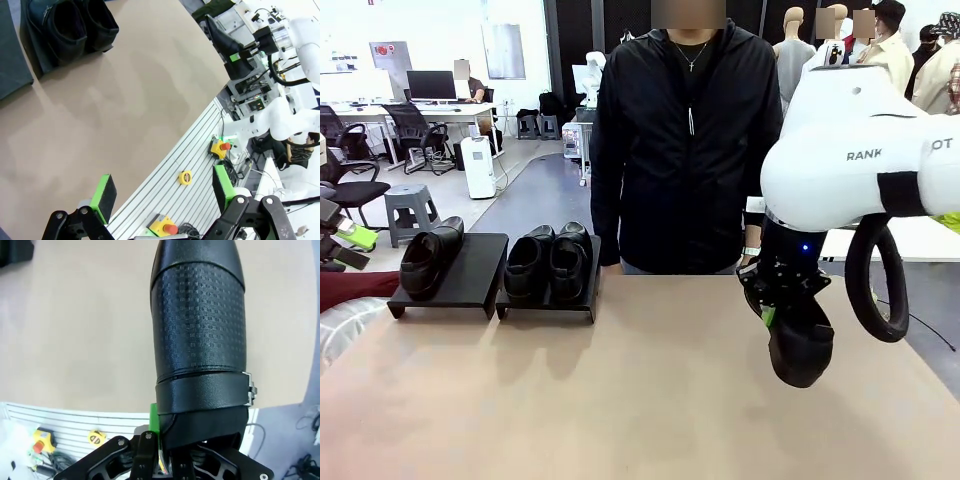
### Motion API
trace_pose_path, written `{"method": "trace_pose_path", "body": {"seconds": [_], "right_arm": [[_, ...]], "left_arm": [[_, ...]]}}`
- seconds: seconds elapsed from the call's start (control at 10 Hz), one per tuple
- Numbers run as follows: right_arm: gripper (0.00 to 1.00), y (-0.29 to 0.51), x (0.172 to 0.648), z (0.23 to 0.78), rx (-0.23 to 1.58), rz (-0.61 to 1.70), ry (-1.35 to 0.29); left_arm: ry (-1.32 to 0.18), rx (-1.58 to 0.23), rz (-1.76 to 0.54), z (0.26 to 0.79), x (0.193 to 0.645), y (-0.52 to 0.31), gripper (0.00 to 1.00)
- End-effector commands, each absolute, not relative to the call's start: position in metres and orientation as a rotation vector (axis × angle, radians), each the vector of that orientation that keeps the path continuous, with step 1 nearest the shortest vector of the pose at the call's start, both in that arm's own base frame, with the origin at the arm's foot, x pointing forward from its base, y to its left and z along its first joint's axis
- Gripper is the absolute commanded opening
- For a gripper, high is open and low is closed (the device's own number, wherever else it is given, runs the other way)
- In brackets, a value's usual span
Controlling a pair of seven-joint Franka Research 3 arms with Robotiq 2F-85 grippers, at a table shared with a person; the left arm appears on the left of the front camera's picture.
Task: Organize the shoes by placing them on the stand.
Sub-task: Pick up one Shoe and place it in the middle of the table.
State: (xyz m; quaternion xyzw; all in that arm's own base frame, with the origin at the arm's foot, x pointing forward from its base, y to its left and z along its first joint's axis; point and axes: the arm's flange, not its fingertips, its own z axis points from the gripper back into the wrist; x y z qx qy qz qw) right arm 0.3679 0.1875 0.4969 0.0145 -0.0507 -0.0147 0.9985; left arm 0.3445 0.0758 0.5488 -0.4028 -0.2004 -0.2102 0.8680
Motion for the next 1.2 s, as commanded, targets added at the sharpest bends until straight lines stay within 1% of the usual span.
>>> {"method": "trace_pose_path", "body": {"seconds": [0.0,0.1,0.3,0.4,0.5,0.6,0.7,0.8,1.0,1.1], "right_arm": [[0.0,0.193,0.377,0.486,0.037,-0.054,-0.108],[0.0,0.187,0.368,0.497,0.029,-0.029,-0.101],[0.0,0.257,0.336,0.488,0.06,0.117,-0.198],[0.0,0.296,0.321,0.478,0.069,0.175,-0.205],[0.0,0.338,0.314,0.462,0.1,0.181,-0.184],[0.0,0.375,0.309,0.447,0.146,0.184,-0.128],[0.0,0.408,0.303,0.434,0.18,0.188,-0.094],[0.0,0.431,0.298,0.426,0.222,0.223,-0.024],[0.0,0.46,0.309,0.409,0.257,0.076,0.01],[0.0,0.47,0.324,0.4,0.291,-0.011,0.027]], "left_arm": [[-0.421,-0.84,-0.466,0.548,0.343,0.079,1.0],[-0.421,-0.84,-0.466,0.548,0.343,0.079,1.0],[-0.421,-0.84,-0.466,0.548,0.343,0.079,1.0],[-0.421,-0.84,-0.466,0.548,0.343,0.079,1.0],[-0.421,-0.84,-0.466,0.548,0.343,0.079,1.0],[-0.421,-0.84,-0.466,0.548,0.343,0.079,1.0],[-0.421,-0.84,-0.466,0.548,0.343,0.079,1.0],[-0.421,-0.84,-0.466,0.548,0.343,0.079,1.0],[-0.421,-0.84,-0.466,0.548,0.343,0.079,1.0],[-0.421,-0.84,-0.466,0.548,0.343,0.079,1.0]]}}
